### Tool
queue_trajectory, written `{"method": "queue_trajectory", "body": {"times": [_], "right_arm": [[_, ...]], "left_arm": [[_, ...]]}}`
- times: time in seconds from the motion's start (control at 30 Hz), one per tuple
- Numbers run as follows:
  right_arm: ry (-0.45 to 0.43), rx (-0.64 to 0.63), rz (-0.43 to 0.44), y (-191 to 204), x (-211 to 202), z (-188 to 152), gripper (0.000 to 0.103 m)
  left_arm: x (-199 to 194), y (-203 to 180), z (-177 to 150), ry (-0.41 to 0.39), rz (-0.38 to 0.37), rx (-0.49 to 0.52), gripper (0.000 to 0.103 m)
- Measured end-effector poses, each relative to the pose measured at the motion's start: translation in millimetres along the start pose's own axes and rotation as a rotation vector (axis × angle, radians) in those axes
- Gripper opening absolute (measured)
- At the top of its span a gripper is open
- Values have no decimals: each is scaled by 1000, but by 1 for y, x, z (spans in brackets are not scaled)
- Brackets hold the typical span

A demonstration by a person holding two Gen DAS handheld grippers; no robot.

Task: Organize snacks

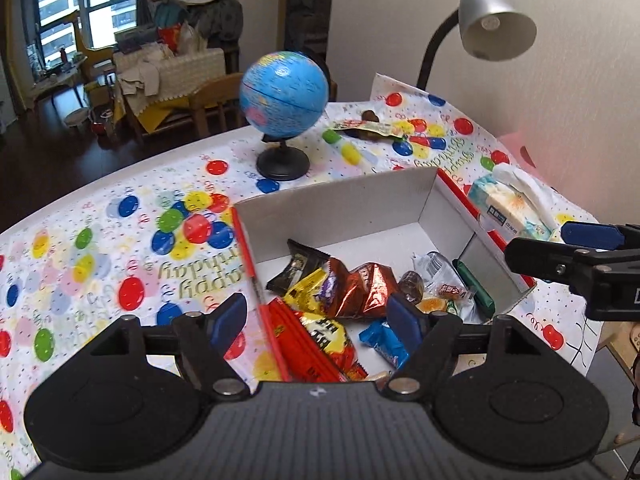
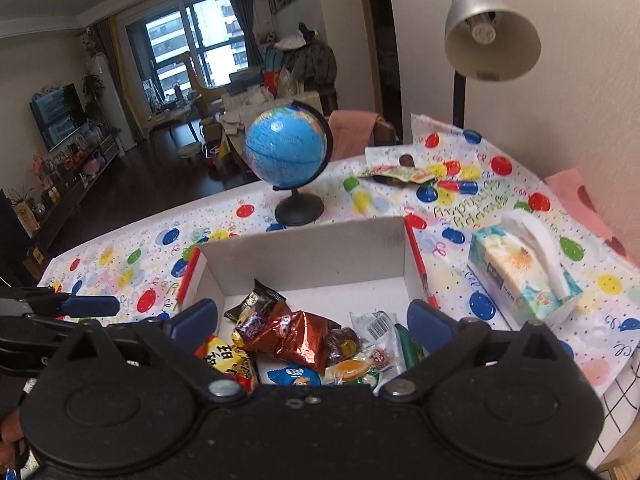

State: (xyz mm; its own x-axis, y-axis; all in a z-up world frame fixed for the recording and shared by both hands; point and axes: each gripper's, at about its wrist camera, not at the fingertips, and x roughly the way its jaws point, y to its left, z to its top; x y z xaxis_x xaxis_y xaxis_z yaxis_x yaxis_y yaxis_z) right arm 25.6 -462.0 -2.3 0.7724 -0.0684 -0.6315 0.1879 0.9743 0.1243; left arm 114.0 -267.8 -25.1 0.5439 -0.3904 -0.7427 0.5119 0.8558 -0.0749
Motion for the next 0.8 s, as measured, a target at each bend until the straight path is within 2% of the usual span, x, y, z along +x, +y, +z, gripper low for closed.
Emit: {"method": "queue_trajectory", "body": {"times": [0.1, 0.2, 0.47, 0.8], "right_arm": [[-30, -15, -6, 8, -12, -3, 102], [-70, -44, -17, 17, -26, -8, 103], [-103, -24, -21, 27, -50, -14, 103], [-118, -14, -78, 29, -65, -22, 103]], "left_arm": [[-13, 5, -4, -14, -6, -15, 78], [-26, 6, -9, -37, -12, -12, 87], [-49, 4, -17, -68, -37, -7, 88], [-63, 2, -18, -89, -66, -9, 88]]}}
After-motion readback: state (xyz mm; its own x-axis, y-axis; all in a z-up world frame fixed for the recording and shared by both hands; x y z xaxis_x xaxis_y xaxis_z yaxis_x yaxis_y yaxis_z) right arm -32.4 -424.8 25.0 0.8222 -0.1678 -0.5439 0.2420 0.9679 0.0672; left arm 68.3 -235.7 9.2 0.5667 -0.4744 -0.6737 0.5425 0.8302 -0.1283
